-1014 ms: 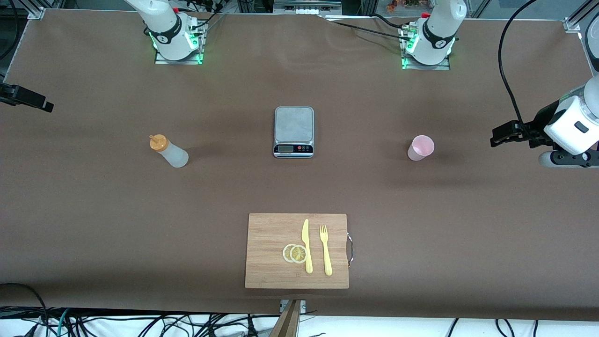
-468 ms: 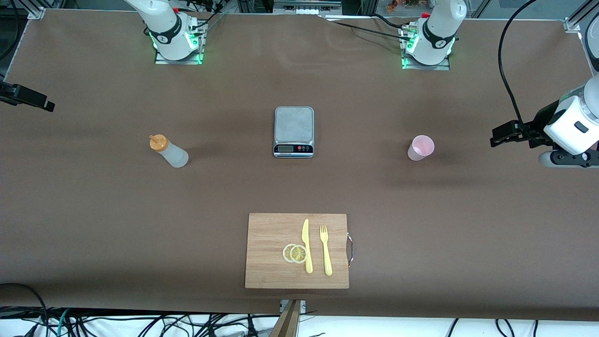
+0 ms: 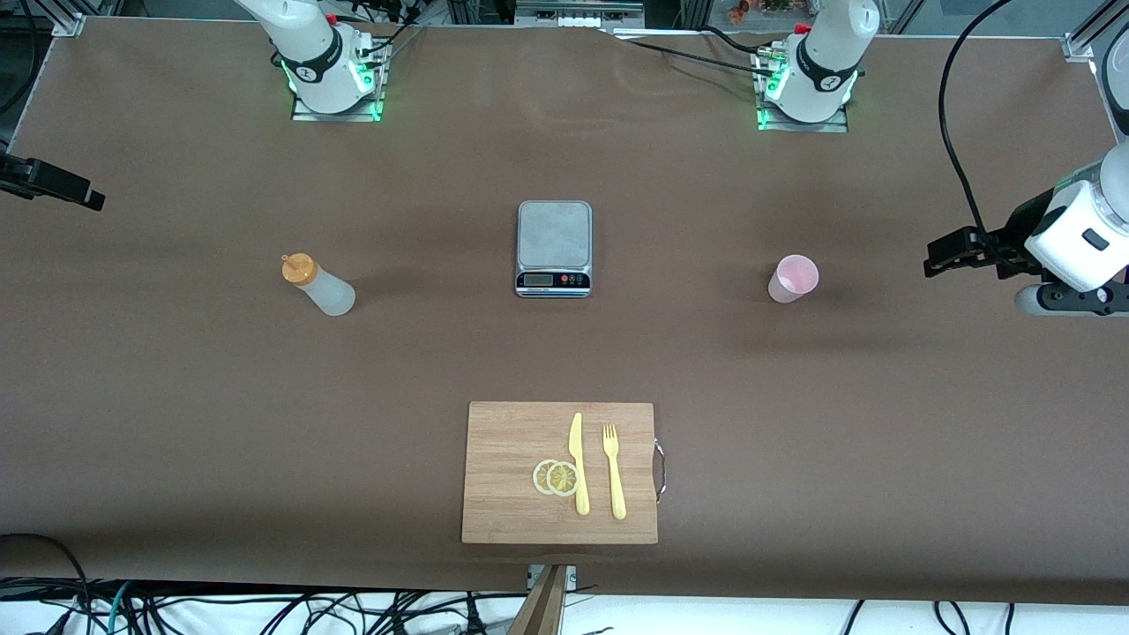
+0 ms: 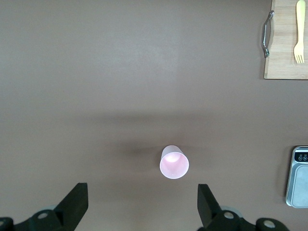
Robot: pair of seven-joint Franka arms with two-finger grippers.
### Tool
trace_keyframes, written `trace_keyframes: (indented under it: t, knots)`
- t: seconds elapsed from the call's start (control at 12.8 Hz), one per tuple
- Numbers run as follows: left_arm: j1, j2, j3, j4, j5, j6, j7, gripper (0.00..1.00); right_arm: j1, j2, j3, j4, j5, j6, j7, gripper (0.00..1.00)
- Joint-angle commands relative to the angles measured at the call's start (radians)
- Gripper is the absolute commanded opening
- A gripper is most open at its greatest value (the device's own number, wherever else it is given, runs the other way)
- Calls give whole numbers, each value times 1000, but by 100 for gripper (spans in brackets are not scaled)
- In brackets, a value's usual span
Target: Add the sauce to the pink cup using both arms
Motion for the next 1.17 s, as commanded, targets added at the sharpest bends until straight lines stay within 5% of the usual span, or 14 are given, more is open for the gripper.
trace_keyframes:
  t: [0.0, 0.62, 1.09]
  knots:
    - [8, 2, -10, 10, 13, -15, -5, 100, 2, -3, -2, 15, 13, -19, -10, 100]
    - [-2, 28, -13, -7, 13, -16, 4, 100, 1, -3, -3, 15, 14, -19, -12, 100]
    - [-3, 19, -11, -211, 16, 86, 7, 100, -3, -3, -5, 15, 19, -19, -12, 100]
